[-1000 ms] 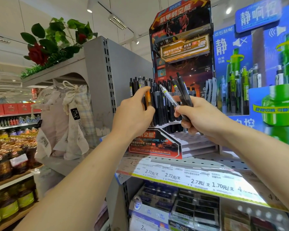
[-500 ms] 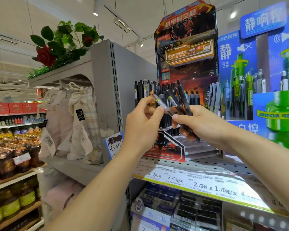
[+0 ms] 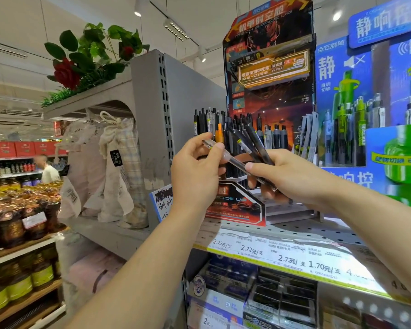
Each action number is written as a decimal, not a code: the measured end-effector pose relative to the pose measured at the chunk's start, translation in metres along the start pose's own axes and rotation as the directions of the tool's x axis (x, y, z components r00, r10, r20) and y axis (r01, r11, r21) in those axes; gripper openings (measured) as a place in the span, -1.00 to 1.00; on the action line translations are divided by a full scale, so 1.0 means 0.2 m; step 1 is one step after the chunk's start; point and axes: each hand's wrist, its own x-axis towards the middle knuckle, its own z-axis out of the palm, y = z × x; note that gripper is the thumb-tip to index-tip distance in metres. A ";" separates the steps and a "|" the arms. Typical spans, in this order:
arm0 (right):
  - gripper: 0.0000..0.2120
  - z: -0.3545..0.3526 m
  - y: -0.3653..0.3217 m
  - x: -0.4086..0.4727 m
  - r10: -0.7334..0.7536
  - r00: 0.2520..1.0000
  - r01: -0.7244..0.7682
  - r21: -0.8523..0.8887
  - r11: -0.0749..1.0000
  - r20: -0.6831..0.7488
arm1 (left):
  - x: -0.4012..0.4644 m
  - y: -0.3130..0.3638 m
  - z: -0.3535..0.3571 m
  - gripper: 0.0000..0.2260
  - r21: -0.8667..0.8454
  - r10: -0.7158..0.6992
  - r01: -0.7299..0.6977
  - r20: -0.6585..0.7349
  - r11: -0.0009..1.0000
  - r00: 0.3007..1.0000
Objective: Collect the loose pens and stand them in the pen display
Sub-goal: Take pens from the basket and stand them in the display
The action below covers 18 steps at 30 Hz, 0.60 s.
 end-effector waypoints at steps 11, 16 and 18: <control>-0.79 -0.02 0.04 0.02 0.023 0.999 -0.024 -0.052 0.998 -0.028 | 0.02 0.01 -0.05 -0.64 0.094 0.322 -0.312 -0.113 0.945 0.940; -0.84 -0.03 0.06 0.04 -0.002 0.999 -0.003 -0.082 0.997 -0.050 | 0.01 0.04 -0.03 -0.70 0.170 0.493 -0.474 -0.091 0.864 0.865; -0.89 -0.03 0.06 0.04 -0.018 0.997 0.013 -0.062 0.998 -0.077 | 0.03 0.04 -0.04 -0.71 0.202 0.530 -0.504 -0.106 0.840 0.841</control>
